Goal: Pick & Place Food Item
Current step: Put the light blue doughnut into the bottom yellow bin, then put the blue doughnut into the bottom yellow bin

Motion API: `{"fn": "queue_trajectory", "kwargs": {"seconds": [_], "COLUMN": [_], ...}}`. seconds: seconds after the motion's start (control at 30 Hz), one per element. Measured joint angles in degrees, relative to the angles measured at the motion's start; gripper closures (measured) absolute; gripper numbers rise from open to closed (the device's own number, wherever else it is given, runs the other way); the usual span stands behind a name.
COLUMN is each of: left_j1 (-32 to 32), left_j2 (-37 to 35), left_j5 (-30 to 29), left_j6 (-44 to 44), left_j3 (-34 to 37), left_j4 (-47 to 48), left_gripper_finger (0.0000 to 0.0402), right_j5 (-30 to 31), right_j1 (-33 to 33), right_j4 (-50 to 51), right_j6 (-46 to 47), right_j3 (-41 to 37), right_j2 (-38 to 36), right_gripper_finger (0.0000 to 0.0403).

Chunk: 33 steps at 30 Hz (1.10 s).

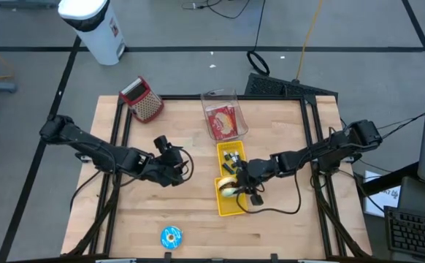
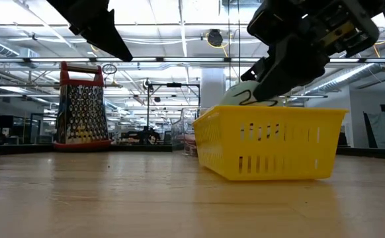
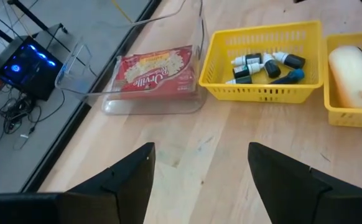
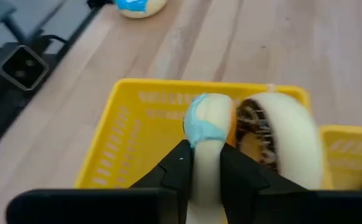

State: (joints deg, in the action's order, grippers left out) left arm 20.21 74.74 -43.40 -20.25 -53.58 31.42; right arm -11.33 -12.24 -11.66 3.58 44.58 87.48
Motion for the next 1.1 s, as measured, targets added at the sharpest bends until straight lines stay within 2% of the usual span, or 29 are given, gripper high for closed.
{"fn": "queue_trajectory", "kwargs": {"seconds": [0.47, 0.63, 0.73, 0.83, 1.0, 1.03, 1.1], "left_j1": [0.00, 0.00, 0.00, -0.02, 1.48, 2.42, 5.00], "left_j2": [0.00, 0.00, 0.00, 0.00, 0.42, 1.09, 3.00], "left_j5": [0.02, 0.06, 2.39, 11.33, 37.13, 40.24, 42.05], "left_j6": [-0.13, -0.22, -0.23, -1.06, -6.43, -8.04, -10.47], "left_j3": [0.00, 0.00, 0.00, 0.00, -0.07, -0.13, -0.13], "left_j4": [0.02, 0.00, 0.03, 0.07, 0.13, -0.06, 0.18], "left_gripper_finger": [0.0153, 0.0153, 0.0153, 0.0153, 0.0153, 0.0153, 0.0153], "right_j5": [12.15, 14.36, 14.28, 14.32, 14.29, 14.35, 14.33], "right_j1": [-3.99, -4.45, -4.43, -5.10, -5.59, -5.59, -5.63], "right_j4": [0.47, 0.42, -0.03, -0.12, 0.10, -0.46, -0.39], "right_j6": [-6.42, -8.77, -8.21, -7.68, -9.61, -10.39, -12.03], "right_j3": [0.00, 0.00, 0.00, 0.00, 0.00, 0.02, 0.04], "right_j2": [0.00, 0.00, 0.00, -1.46, -5.70, -6.67, -8.65], "right_gripper_finger": [0.0213, 0.0190, 0.0186, 0.0186, 0.0189, 0.0189, 0.0187]}}
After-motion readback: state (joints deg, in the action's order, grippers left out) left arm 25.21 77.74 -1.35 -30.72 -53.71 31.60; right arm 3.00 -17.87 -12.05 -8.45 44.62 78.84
